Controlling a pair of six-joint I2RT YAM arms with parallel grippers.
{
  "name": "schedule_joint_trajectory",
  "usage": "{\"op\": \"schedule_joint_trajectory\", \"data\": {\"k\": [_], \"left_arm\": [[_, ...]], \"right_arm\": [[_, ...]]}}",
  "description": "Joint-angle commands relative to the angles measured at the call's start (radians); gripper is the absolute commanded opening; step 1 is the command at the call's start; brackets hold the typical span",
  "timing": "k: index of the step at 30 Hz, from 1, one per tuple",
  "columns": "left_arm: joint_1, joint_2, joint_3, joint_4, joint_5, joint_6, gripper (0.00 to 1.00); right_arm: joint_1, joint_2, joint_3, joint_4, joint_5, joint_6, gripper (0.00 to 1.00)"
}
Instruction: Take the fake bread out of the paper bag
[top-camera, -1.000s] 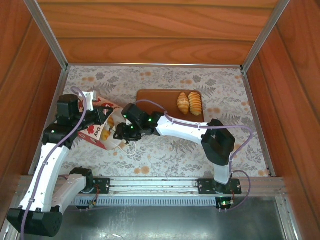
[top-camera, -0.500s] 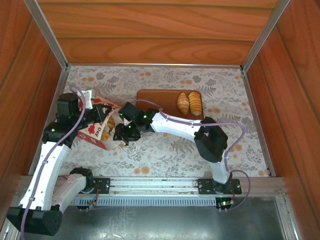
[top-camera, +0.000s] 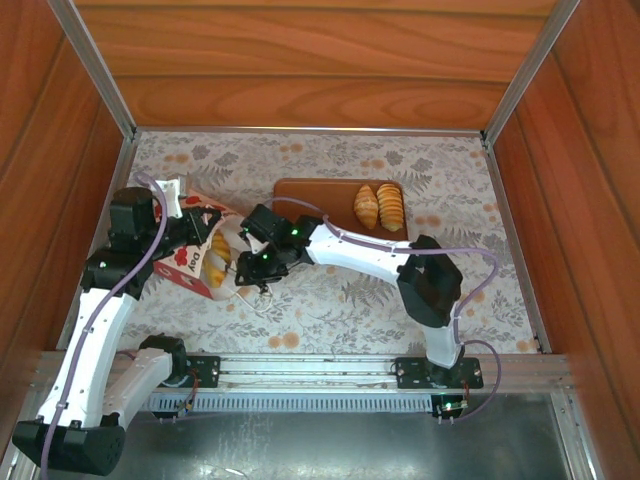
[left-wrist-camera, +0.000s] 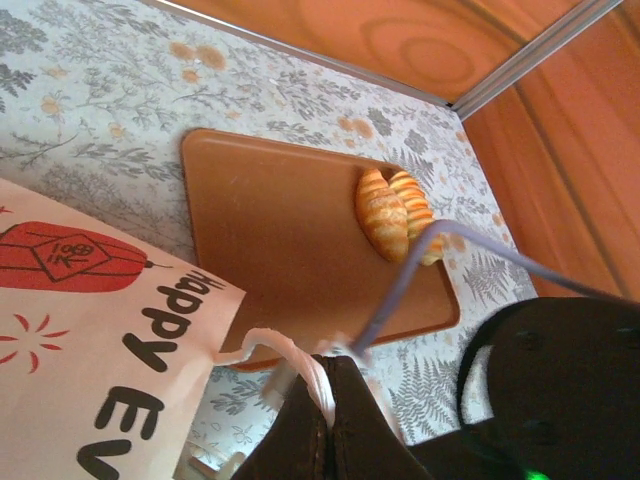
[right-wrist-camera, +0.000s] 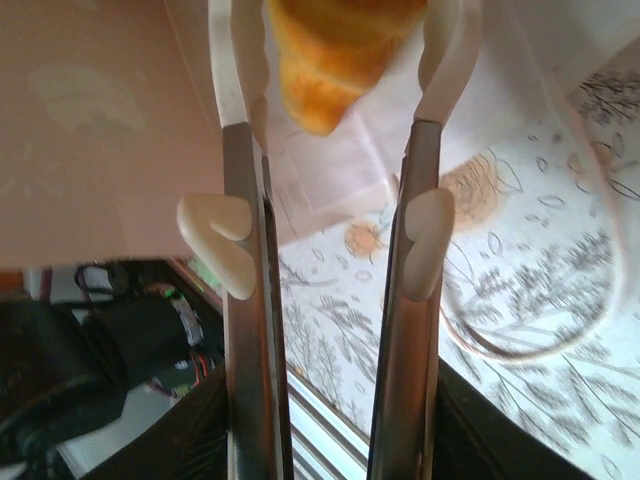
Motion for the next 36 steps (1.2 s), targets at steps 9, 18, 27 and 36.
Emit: {"op": "schedule_joint_trajectory", "data": {"k": [9,18,27,36], "left_arm": [[-0.004,-0.022,-0.018,0.018,-0.067,-0.072,0.0],[-0.005,-0.005,-0.018,0.022,-0.044,-0.085,0.0],[-0.004,0.019,-0.005,0.052,-0.115,-0.12,0.0],[-0.004,0.026,-0.001,0.068,-0.156,-0.129,0.0]], "right_arm": [[-0.008,-0.132,0.005,-0.179,0.048,-0.189,0.44],[-0.008,-0.096,0.112,-0.281,0.04,-0.24,0.43],[-0.02,-0.371,-0.103,-0.354,0.135,-0.277,0.43],[-0.208,-0.558,-0.276,-0.374,0.205,-0.304,0.42]]}}
